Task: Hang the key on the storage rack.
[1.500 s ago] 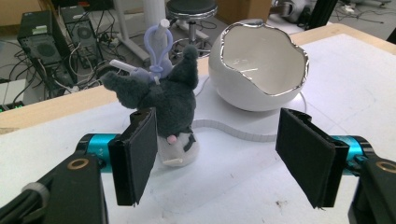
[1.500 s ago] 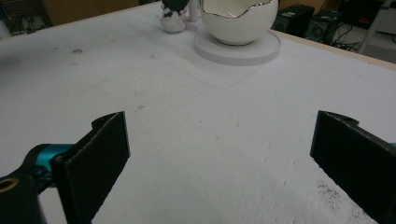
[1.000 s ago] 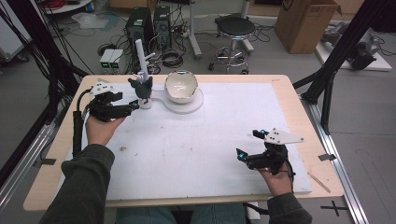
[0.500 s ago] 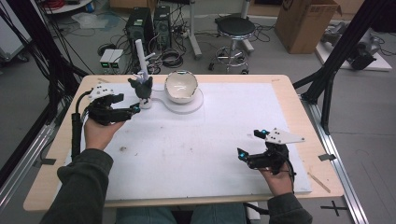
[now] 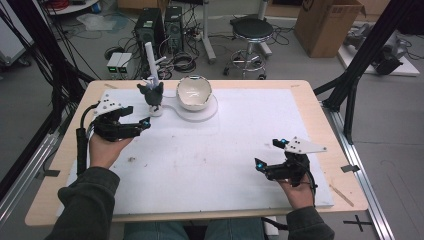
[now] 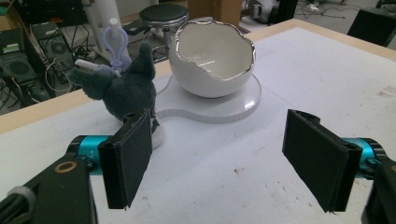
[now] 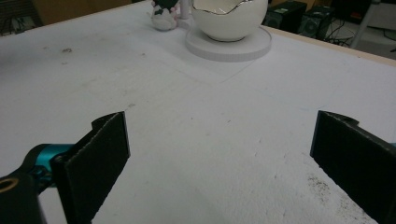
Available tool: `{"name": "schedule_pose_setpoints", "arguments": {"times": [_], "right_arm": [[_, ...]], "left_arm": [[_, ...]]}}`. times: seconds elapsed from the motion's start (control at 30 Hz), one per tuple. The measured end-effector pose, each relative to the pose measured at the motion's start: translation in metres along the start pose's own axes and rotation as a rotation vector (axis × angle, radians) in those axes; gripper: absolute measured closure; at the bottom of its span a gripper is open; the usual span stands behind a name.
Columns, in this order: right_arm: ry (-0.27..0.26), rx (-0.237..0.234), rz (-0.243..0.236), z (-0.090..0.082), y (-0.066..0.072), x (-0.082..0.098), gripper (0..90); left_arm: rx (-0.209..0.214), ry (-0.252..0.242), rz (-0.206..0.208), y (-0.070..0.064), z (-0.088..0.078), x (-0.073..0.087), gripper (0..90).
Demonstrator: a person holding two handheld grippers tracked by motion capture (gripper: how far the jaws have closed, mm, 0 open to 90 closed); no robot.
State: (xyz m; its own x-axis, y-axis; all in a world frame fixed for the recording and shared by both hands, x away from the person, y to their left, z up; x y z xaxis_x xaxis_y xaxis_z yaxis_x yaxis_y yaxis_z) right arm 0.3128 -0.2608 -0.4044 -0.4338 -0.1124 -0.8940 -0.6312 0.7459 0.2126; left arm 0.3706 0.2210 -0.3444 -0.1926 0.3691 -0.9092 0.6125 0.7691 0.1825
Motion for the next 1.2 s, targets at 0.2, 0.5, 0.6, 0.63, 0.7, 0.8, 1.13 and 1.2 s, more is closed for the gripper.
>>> {"name": "schedule_pose_setpoints", "arguments": {"times": [0.2,0.5,0.6,0.63,0.7,0.8,1.13,1.2], "right_arm": [[0.003,0.005,0.006,0.000,-0.001,0.000,3.9],[0.002,0.010,0.002,0.000,-0.001,0.000,3.9],[0.000,0.013,0.005,-0.001,-0.002,0.000,3.9],[-0.001,0.014,0.005,-0.001,-0.002,0.000,3.9],[-0.003,0.017,0.007,-0.002,-0.003,0.000,3.9],[-0.005,0.018,0.005,-0.002,-0.003,0.000,3.9],[-0.004,0.021,0.006,-0.002,-0.004,-0.001,3.9],[-0.004,0.021,0.006,-0.002,-0.004,-0.001,3.9]], "left_arm": [[0.007,0.008,0.017,-0.005,-0.005,0.002,24.6],[0.011,0.016,0.026,-0.009,-0.010,0.007,24.7],[0.014,0.016,0.028,-0.011,-0.011,0.009,24.7],[0.012,0.014,0.031,-0.012,-0.012,0.009,24.6],[0.016,0.015,0.035,-0.013,-0.013,0.010,24.6],[0.018,0.009,0.036,-0.015,-0.014,0.012,24.5],[0.038,0.006,0.044,-0.022,-0.021,0.018,24.4],[0.041,0.006,0.043,-0.023,-0.022,0.019,24.2]]}}
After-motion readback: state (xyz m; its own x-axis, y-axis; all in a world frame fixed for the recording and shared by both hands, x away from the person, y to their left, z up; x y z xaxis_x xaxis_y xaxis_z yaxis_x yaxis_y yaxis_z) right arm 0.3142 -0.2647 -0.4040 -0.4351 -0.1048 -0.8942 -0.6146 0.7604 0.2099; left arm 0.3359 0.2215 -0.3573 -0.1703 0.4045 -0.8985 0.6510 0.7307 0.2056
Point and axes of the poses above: each handheld gripper's, and its own axes: z roughly forward along the jaws, x roughly out of its underside, y roughly to its left, the point moved 2 cm from there along z, roughly forward along the jaws, and after that the axes turned 12 degrees about z, right-handed, at the moved point
